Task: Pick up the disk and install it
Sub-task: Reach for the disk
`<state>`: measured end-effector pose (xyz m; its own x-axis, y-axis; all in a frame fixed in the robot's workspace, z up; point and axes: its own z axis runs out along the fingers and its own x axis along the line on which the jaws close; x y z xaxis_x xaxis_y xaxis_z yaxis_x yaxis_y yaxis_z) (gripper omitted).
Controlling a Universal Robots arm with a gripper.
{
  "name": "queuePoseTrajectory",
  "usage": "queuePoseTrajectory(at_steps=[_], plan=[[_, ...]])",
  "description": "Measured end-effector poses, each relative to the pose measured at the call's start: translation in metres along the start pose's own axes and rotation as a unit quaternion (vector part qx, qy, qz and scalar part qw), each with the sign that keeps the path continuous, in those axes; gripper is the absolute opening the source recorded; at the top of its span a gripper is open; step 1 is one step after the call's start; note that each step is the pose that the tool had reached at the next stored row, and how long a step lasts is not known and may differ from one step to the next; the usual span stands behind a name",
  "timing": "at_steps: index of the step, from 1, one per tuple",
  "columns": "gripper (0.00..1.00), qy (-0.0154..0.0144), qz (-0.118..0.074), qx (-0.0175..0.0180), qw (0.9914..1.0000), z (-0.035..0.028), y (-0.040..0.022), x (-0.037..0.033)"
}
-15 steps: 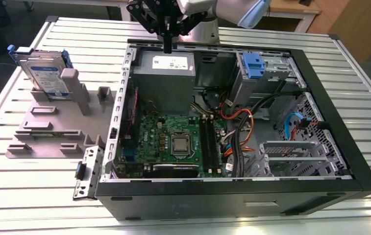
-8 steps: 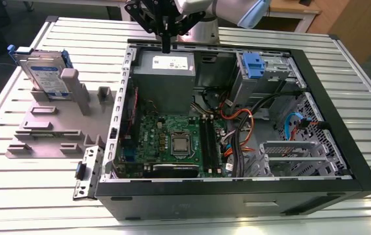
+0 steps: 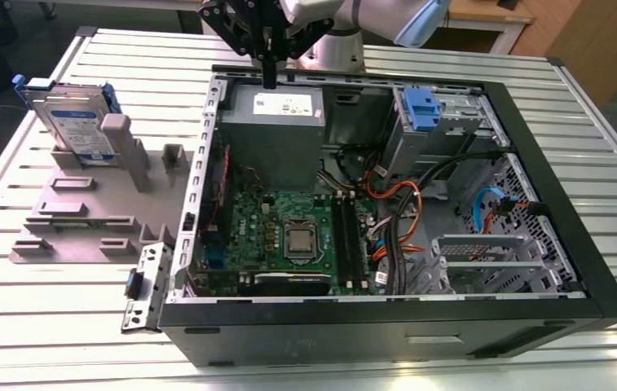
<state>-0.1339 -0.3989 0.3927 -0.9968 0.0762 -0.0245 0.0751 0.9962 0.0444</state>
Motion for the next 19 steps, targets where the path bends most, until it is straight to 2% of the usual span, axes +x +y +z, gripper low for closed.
queuePoseTrajectory(at_steps=[19], plan=[[0.11, 0.0000, 0.000, 0.0000, 1.00000, 0.0004, -0.0005, 0.0060]])
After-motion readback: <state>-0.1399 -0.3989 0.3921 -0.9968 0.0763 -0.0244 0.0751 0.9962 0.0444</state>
